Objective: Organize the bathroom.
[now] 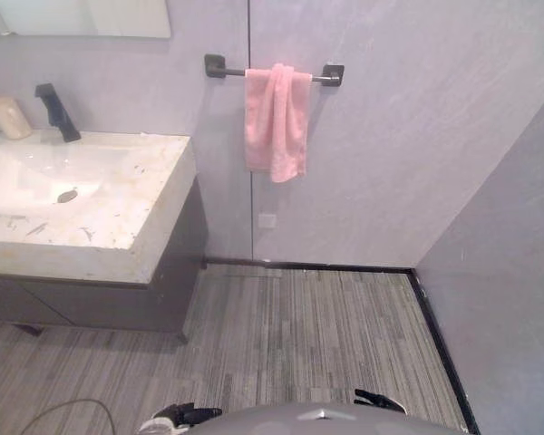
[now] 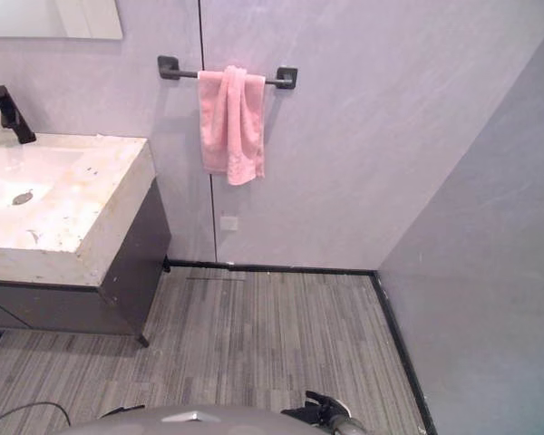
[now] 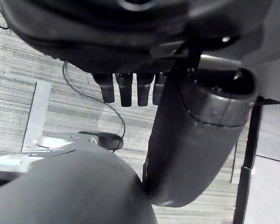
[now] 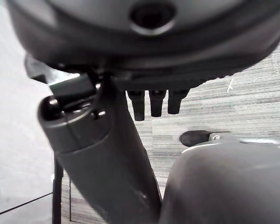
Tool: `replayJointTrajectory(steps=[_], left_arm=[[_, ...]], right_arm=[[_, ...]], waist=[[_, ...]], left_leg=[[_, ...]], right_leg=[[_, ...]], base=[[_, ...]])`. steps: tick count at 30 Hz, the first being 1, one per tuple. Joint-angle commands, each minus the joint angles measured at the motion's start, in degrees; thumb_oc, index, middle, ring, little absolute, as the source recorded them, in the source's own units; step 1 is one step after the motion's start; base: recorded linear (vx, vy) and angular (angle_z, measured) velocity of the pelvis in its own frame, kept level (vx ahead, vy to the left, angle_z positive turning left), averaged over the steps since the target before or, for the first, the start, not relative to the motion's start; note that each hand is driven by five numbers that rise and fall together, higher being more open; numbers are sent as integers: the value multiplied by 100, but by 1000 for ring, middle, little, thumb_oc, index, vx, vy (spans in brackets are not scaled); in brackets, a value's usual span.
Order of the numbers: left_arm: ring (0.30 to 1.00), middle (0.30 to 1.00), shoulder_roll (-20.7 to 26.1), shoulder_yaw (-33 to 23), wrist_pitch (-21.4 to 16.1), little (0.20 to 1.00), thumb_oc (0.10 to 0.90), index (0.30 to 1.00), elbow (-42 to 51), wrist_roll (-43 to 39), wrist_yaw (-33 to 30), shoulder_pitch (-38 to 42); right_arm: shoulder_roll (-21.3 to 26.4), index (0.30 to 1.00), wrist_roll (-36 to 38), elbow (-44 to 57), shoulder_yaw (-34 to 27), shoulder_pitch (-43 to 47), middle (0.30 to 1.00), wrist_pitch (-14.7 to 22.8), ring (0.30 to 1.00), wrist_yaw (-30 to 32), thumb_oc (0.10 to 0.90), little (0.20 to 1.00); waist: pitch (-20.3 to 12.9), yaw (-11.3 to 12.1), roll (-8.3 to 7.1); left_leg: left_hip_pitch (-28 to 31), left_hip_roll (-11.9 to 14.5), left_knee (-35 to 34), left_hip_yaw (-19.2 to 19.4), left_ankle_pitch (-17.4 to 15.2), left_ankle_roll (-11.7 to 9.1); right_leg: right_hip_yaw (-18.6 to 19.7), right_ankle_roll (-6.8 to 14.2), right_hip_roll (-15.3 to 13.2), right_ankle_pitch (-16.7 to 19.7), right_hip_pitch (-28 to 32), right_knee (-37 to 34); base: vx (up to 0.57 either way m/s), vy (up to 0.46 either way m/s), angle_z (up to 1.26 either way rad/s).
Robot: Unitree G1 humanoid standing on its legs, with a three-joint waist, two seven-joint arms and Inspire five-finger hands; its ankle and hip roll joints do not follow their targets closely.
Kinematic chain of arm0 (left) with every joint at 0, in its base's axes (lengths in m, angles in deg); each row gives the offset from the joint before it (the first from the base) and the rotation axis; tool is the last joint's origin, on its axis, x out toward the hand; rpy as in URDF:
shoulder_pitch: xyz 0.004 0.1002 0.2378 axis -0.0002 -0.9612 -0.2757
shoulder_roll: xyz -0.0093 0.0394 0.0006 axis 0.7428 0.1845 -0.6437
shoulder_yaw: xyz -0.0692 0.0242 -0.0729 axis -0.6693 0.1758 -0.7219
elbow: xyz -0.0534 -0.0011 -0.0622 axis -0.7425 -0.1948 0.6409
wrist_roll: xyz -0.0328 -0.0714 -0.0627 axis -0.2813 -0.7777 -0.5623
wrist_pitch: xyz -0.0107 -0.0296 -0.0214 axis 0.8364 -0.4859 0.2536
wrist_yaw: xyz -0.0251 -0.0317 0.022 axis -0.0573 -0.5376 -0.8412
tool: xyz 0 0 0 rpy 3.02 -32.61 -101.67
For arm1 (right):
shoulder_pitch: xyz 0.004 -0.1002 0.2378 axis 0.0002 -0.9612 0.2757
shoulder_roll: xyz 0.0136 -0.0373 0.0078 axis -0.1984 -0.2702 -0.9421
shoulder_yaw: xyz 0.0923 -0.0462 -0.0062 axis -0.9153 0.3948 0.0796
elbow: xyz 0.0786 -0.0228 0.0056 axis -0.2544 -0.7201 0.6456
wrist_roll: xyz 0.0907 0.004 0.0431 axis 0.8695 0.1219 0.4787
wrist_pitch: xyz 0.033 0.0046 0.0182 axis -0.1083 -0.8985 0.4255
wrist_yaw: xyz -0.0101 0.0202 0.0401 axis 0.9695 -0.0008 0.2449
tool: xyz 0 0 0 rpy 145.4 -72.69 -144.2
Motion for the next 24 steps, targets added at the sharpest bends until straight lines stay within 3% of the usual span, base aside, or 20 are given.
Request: replayJointTrajectory(steps=[1,6,8,10,11,12,14,16,17,18,19,20,21,24], left_arm=[[900,900,-168,-173,-218,900,800,900,-304,-129,-51,267],[900,900,-81,-343,-390,900,800,900,-127,-511,-12,404],[900,900,51,-400,-669,900,800,900,153,-706,-75,613],[900,900,276,-545,-837,900,800,900,643,-1171,12,840],[900,900,287,-555,-817,900,800,900,672,-1211,35,846],[900,900,387,-675,-1010,900,800,900,1065,-1363,31,860],[900,900,562,-819,-1199,900,800,900,1814,-1434,23,817],[900,900,685,-886,-1216,900,800,900,2804,-1288,-229,711],[900,900,794,-875,-1245,900,800,900,3503,-1277,-468,628],[900,900,831,-880,-1171,900,800,900,3757,-1267,-588,615],[900,900,930,-924,-1316,900,800,900,4273,-1254,-723,612],[900,900,943,-924,-1438,900,800,900,4311,-1270,-698,614],[900,900,1031,-985,-1351,900,800,900,4867,-1268,-816,628],[900,900,1042,-1002,-1299,900,800,900,5644,-1043,-863,565]], right_arm=[[119,900,195,-35,126,451,900,445,900,-121,800,900],[192,900,437,169,127,522,900,613,900,-240,800,900],[298,900,491,518,173,639,900,827,900,-267,800,900],[521,900,584,1263,254,713,900,964,900,-274,800,900],[534,900,561,1311,256,715,900,990,900,-273,800,900],[677,900,462,1833,263,724,900,1059,900,-260,800,900],[898,900,432,2726,275,716,900,1070,900,-189,800,900],[1045,900,331,3728,213,688,900,955,900,-36,800,900],[1141,900,338,4302,207,659,900,1061,900,51,800,900],[1175,900,353,4502,192,649,900,982,900,88,800,900],[1243,900,322,4961,136,596,900,1183,900,159,800,900],[1252,900,291,4999,132,583,900,1349,900,152,800,900],[1360,900,235,5403,23,504,900,1547,900,186,800,900],[1450,900,125,5752,-130,458,900,1894,900,297,800,900]], waist=[[212,139,77],[286,113,58],[455,85,-39],[649,53,-113],[657,50,-112],[756,73,-115],[848,99,-100],[914,150,-23],[925,181,75],[931,196,110],[944,210,171],[955,209,169],[960,268,193],[936,388,125]], left_leg=[[34,-18,8,-54,-235,82],[-9,23,402,67,-341,7],[-410,16,1396,257,-495,-59],[-1079,9,2803,288,-131,-145],[-1129,12,2887,283,-117,-150],[-1475,-37,3566,251,-5,-163],[-1903,-92,3869,259,193,-175],[-1929,16,3231,295,425,-223],[-1885,169,2279,391,631,-268],[-1869,232,1880,435,713,-276],[-1813,377,1107,539,950,-314],[-1777,387,1037,552,991,-319],[-1921,504,194,681,1181,-380],[-2375,609,8,671,1290,-484]], right_leg=[[-360,78,177,148,-137,-9],[-367,9,175,96,-104,58],[-383,-69,89,82,-125,198],[-360,-214,61,57,-166,320],[-361,-223,63,56,-171,329],[-289,-273,56,56,-164,397],[-102,-284,77,40,-140,477],[84,-242,178,-20,-27,463],[142,-213,293,-73,48,427],[159,-214,327,-94,91,404],[156,-221,371,-154,203,334],[148,-222,366,-163,230,322],[136,-205,375,-295,439,345],[87,-203,331,-521,767,383]], base=[[40,-45,6],[55,-58,2],[18,-102,3],[-5,-88,8],[33,-45,15],[60,-22,14],[141,11,-3],[242,75,-19],[253,87,-16],[382,142,-10],[271,103,2],[454,151,9],[352,102,23],[539,126,15]])
